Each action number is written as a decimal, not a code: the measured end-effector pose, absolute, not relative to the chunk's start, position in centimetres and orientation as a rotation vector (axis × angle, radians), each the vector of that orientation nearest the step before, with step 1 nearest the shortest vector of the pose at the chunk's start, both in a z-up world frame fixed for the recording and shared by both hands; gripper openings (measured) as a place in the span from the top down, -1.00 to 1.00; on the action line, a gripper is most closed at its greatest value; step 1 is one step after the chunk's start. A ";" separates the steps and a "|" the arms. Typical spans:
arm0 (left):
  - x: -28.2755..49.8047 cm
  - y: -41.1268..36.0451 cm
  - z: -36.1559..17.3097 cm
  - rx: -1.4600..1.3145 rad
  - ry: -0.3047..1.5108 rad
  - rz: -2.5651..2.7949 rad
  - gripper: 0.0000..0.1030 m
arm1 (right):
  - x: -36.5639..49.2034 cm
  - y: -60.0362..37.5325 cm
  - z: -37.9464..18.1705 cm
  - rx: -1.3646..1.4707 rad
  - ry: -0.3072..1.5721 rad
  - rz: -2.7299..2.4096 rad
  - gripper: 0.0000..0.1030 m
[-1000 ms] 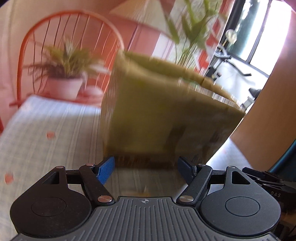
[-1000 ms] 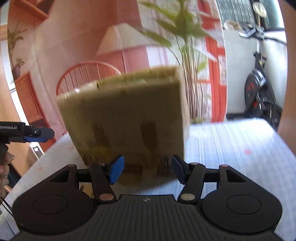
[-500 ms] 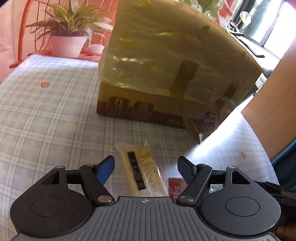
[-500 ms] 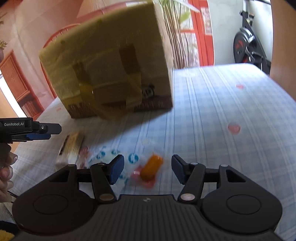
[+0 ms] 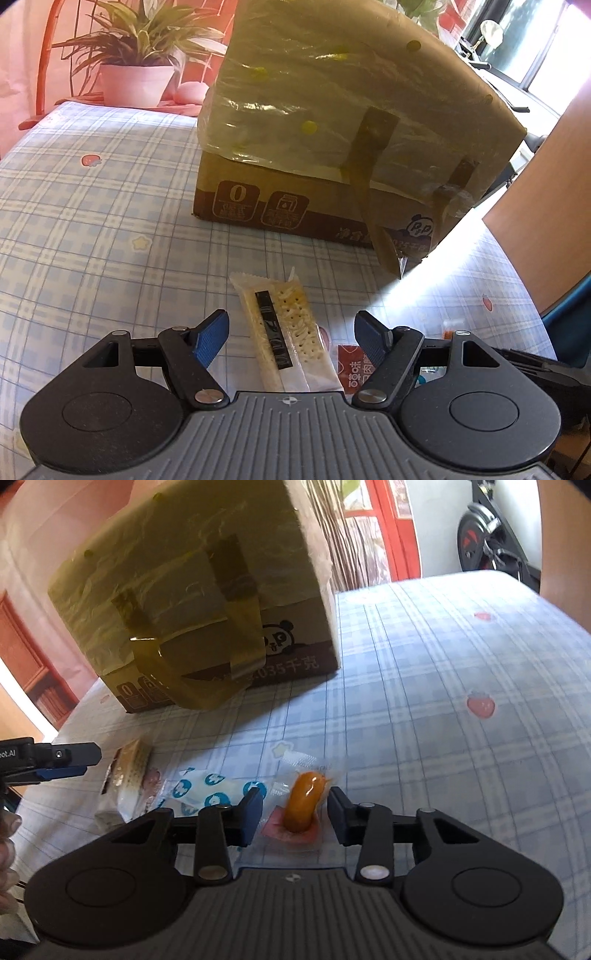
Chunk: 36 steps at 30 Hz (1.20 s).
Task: Organize snacks
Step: 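Grasp the cracker packet with the left tool while the right tool grasps the orange sausage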
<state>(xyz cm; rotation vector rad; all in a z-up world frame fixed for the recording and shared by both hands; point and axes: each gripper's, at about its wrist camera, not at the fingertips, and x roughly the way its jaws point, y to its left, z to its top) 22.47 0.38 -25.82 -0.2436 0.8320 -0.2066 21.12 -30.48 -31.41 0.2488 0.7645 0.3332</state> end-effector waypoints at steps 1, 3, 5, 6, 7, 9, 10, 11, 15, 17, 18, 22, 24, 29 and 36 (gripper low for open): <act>22.5 0.3 -25.9 -0.242 0.833 -0.207 -0.49 | 21.3 -30.4 -31.5 0.228 0.764 0.324 0.31; 22.6 0.2 -26.0 -0.240 0.836 -0.205 -0.49 | 21.5 -30.4 -31.6 0.204 0.752 0.316 0.31; 22.7 0.2 -26.2 -0.237 0.841 -0.203 -0.49 | 21.6 -30.2 -31.7 0.175 0.739 0.313 0.31; 22.7 0.1 -26.3 -0.237 0.845 -0.201 -0.49 | 21.6 -30.0 -31.8 0.152 0.732 0.313 0.31; 22.7 0.1 -26.4 -0.238 0.847 -0.200 -0.49 | 21.5 -29.7 -31.8 0.124 0.724 0.312 0.31; 22.8 0.2 -26.7 -0.238 0.852 -0.200 -0.49 | 21.4 -29.2 -31.9 0.076 0.705 0.311 0.31; 22.8 0.1 -26.8 -0.237 0.855 -0.199 -0.49 | 21.3 -29.0 -32.0 0.055 0.695 0.312 0.31; 22.8 0.2 -26.8 -0.237 0.856 -0.199 -0.49 | 21.2 -28.9 -32.1 0.039 0.686 0.313 0.31; 22.8 0.1 -26.9 -0.238 0.857 -0.198 -0.49 | 21.0 -28.7 -32.6 -0.001 0.652 0.322 0.31; 22.8 0.2 -26.9 -0.241 0.857 -0.198 -0.49 | 20.9 -29.0 -32.9 0.014 0.635 0.329 0.31; 22.8 0.2 -26.9 -0.243 0.857 -0.198 -0.49 | 20.8 -29.3 -33.1 0.034 0.623 0.337 0.31; 22.9 0.2 -27.0 -0.242 0.858 -0.193 -0.49 | 20.7 -30.5 -33.1 0.115 0.611 0.364 0.31; 23.0 0.2 -27.0 -0.245 0.854 -0.191 -0.49 | 20.7 -30.6 -33.1 0.122 0.607 0.367 0.31; 23.1 0.3 -26.9 -0.251 0.839 -0.187 -0.49 | 20.8 -31.5 -33.2 0.196 0.604 0.384 0.31; 23.6 -0.3 -27.3 -0.227 0.863 -0.180 -0.49 | 20.7 -32.0 -33.3 0.244 0.598 0.398 0.31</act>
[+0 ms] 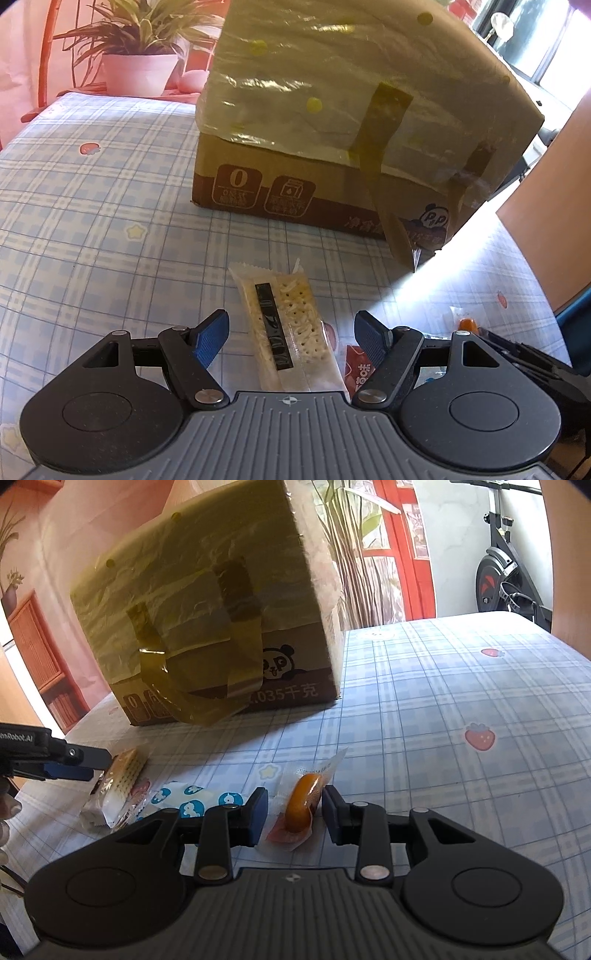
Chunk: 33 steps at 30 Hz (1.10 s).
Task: Organize snacks
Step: 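Grasp the cracker packet with the left tool while the right tool grasps the orange sausage, then lift the cracker packet and orange sausage up over the box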
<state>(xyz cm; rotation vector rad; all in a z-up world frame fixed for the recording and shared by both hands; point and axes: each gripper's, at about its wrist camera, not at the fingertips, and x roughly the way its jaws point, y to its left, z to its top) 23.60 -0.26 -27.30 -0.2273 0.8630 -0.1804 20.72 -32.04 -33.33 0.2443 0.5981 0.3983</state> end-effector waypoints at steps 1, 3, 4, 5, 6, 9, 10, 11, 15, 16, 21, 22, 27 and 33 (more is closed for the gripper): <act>23.7 -0.3 -27.4 -0.224 0.867 -0.180 -0.49 | 20.7 -32.1 -33.4 0.249 0.597 0.399 0.31; 23.9 -0.6 -27.6 -0.215 0.873 -0.185 -0.49 | 20.7 -32.3 -33.4 0.263 0.596 0.404 0.32; 24.0 -0.8 -27.7 -0.208 0.876 -0.186 -0.49 | 20.7 -32.3 -33.4 0.269 0.595 0.404 0.34; 24.1 -1.1 -27.8 -0.200 0.880 -0.188 -0.49 | 20.7 -32.5 -33.5 0.278 0.595 0.405 0.34; 24.2 -1.3 -27.9 -0.194 0.884 -0.189 -0.49 | 20.8 -32.6 -33.5 0.284 0.595 0.407 0.34; 24.2 -1.7 -28.4 -0.169 0.888 -0.184 -0.47 | 20.8 -32.6 -33.5 0.290 0.595 0.409 0.34; 24.1 -1.9 -28.4 -0.149 0.883 -0.178 -0.46 | 20.9 -32.6 -33.5 0.290 0.594 0.409 0.34; 24.1 -2.1 -28.4 -0.126 0.880 -0.172 -0.33 | 20.8 -32.6 -33.5 0.290 0.593 0.408 0.34; 24.0 -1.3 -28.3 -0.143 0.872 -0.157 -0.07 | 20.7 -32.7 -33.5 0.301 0.586 0.407 0.34; 24.0 -1.0 -28.3 -0.154 0.870 -0.151 -0.06 | 20.7 -32.8 -33.5 0.308 0.582 0.410 0.34; 23.7 -0.4 -27.8 -0.176 0.845 -0.141 -0.06 | 20.6 -32.8 -33.5 0.311 0.588 0.389 0.53; 23.6 -0.4 -27.6 -0.176 0.837 -0.146 -0.06 | 20.8 -32.7 -33.6 0.305 0.598 0.379 0.60; 23.2 -0.8 -26.8 -0.177 0.803 -0.168 -0.06 | 20.9 -32.0 -33.4 0.249 0.602 0.359 0.60; 22.6 -0.6 -25.7 -0.171 0.753 -0.183 -0.06 | 21.0 -31.0 -33.1 0.169 0.610 0.343 0.61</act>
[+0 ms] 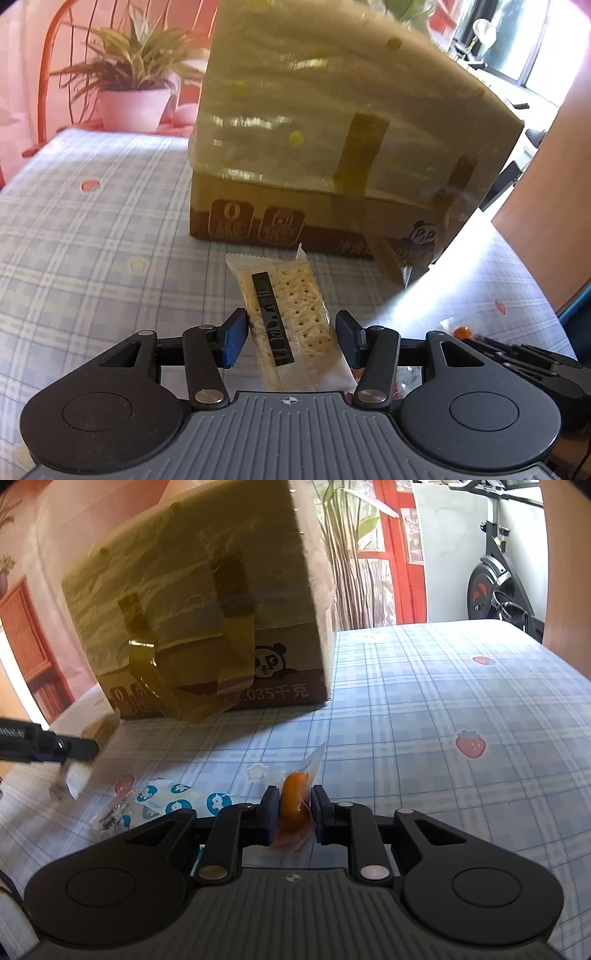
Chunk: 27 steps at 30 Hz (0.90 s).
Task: Organize snacks
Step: 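Lift the cracker packet and orange sausage up over the box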
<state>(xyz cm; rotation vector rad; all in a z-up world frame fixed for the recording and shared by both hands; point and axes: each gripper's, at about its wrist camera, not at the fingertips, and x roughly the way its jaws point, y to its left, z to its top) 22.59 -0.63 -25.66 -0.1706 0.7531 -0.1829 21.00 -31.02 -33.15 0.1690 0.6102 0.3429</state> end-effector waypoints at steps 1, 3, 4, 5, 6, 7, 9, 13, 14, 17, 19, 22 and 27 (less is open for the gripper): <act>22.4 -0.6 -25.3 -0.167 0.739 -0.187 -0.06 | 21.1 -31.1 -33.1 0.175 0.614 0.343 0.62; 22.1 -0.3 -24.4 -0.158 0.707 -0.194 -0.06 | 21.1 -31.5 -32.8 0.201 0.611 0.345 0.63; 21.9 -0.1 -23.9 -0.154 0.689 -0.196 -0.06 | 20.9 -31.7 -32.5 0.211 0.598 0.348 0.63; 21.7 -0.1 -23.4 -0.154 0.675 -0.198 -0.06 | 20.7 -31.9 -32.0 0.216 0.584 0.348 0.63; 21.5 0.1 -22.8 -0.156 0.659 -0.202 -0.06 | 20.6 -32.0 -31.5 0.222 0.570 0.350 0.63; 21.3 0.3 -22.2 -0.157 0.643 -0.209 -0.06 | 20.4 -32.2 -30.9 0.231 0.556 0.355 0.63; 20.9 0.4 -21.0 -0.152 0.610 -0.220 -0.06 | 20.2 -32.4 -29.5 0.242 0.520 0.364 0.63; 20.3 0.7 -18.0 -0.145 0.531 -0.249 -0.06 | 20.0 -32.5 -25.7 0.239 0.427 0.391 0.63; 20.2 0.6 -17.3 -0.142 0.514 -0.255 -0.06 | 20.1 -32.5 -24.6 0.236 0.399 0.400 0.63; 20.4 0.5 -14.6 -0.125 0.451 -0.271 -0.06 | 20.5 -32.3 -21.0 0.223 0.307 0.429 0.63; 20.7 0.3 -12.8 -0.114 0.410 -0.281 -0.06 | 21.1 -32.1 -18.6 0.216 0.251 0.448 0.63; 21.9 -0.4 -10.3 -0.096 0.376 -0.288 -0.06 | 22.6 -31.6 -15.3 0.202 0.184 0.465 0.63; 25.7 -1.7 -7.7 -0.081 0.360 -0.311 -0.06 | 27.0 -30.2 -12.3 0.155 0.166 0.453 0.63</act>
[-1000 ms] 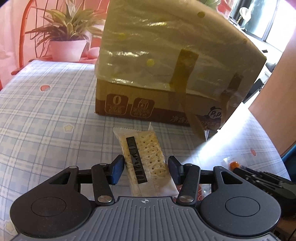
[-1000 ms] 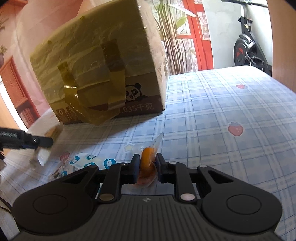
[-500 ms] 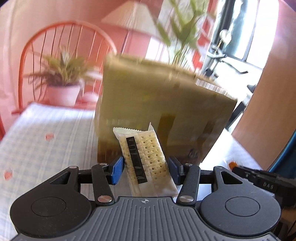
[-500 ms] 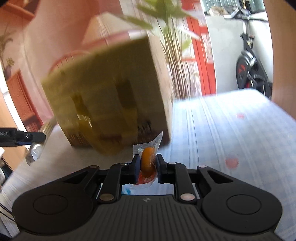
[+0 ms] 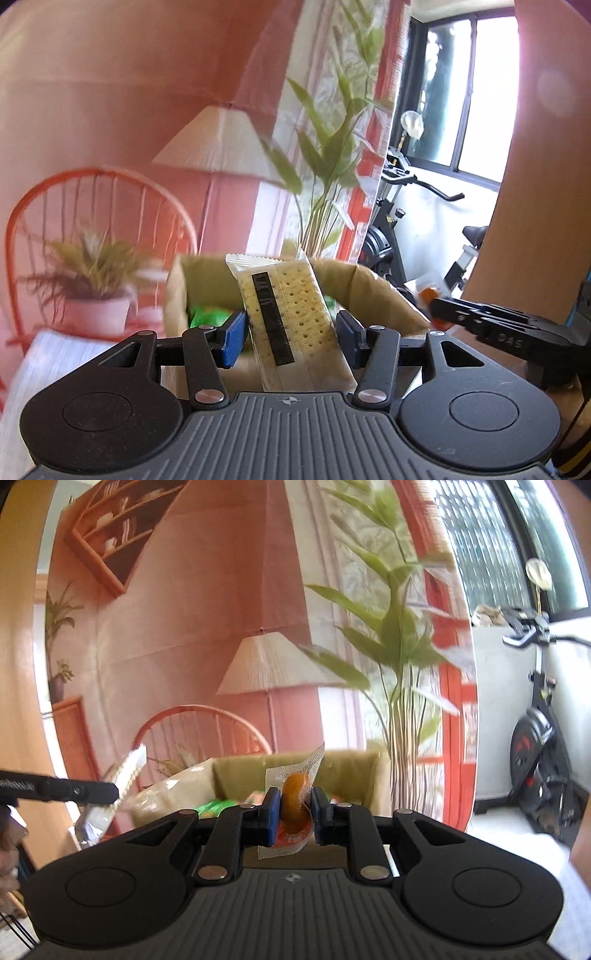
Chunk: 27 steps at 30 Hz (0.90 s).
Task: Organize snacks
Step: 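Lift the cracker packet and orange sausage up over the box, then open both tools to drop the cracker and sausage into the box, then move both open tools back down to the last two packets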
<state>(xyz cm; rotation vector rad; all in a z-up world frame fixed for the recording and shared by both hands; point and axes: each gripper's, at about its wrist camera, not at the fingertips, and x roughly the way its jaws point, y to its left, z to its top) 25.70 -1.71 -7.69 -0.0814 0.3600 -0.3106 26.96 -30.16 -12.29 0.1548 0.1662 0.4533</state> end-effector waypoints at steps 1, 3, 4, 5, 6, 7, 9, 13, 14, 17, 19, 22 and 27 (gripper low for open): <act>26.8 -2.1 -7.5 -0.079 0.367 -0.305 -0.06 | 28.1 -29.9 -12.1 0.156 0.181 0.446 0.63; 28.9 -2.3 -7.4 -0.088 0.396 -0.307 -0.07 | 30.4 -29.5 -12.0 0.159 0.217 0.431 0.63; 29.9 -2.4 -7.6 -0.091 0.406 -0.293 -0.07 | 31.2 -29.2 -12.2 0.150 0.233 0.417 0.63; 30.9 -2.5 -8.0 -0.089 0.416 -0.286 -0.07 | 31.9 -29.0 -12.4 0.135 0.245 0.408 0.63; 31.7 -2.7 -8.3 -0.081 0.426 -0.280 -0.07 | 32.5 -28.7 -12.5 0.117 0.257 0.403 0.63; 32.5 -3.0 -8.7 -0.071 0.437 -0.275 -0.07 | 32.9 -28.4 -12.8 0.101 0.265 0.398 0.63; 33.8 -3.4 -9.4 -0.058 0.459 -0.278 -0.07 | 33.5 -28.2 -13.3 0.088 0.282 0.396 0.62; 35.1 -3.6 -10.4 -0.058 0.465 -0.266 -0.17 | 34.9 -28.0 -13.9 0.088 0.321 0.388 0.59; 35.2 -3.4 -10.4 -0.065 0.468 -0.262 -0.26 | 35.1 -28.0 -13.9 0.086 0.330 0.387 0.58; 34.7 -2.9 -10.1 -0.082 0.457 -0.265 -0.36 | 34.8 -28.2 -13.8 0.080 0.327 0.384 0.44; 34.0 -2.7 -9.8 -0.075 0.449 -0.270 -0.39 | 34.1 -28.5 -13.6 0.086 0.318 0.390 0.31; 32.4 -2.1 -9.2 -0.088 0.446 -0.290 -0.40 | 32.7 -29.0 -13.4 0.106 0.311 0.408 0.31; 28.9 -0.7 -8.5 -0.119 0.441 -0.324 -0.41 | 29.6 -29.8 -13.7 0.167 0.304 0.442 0.31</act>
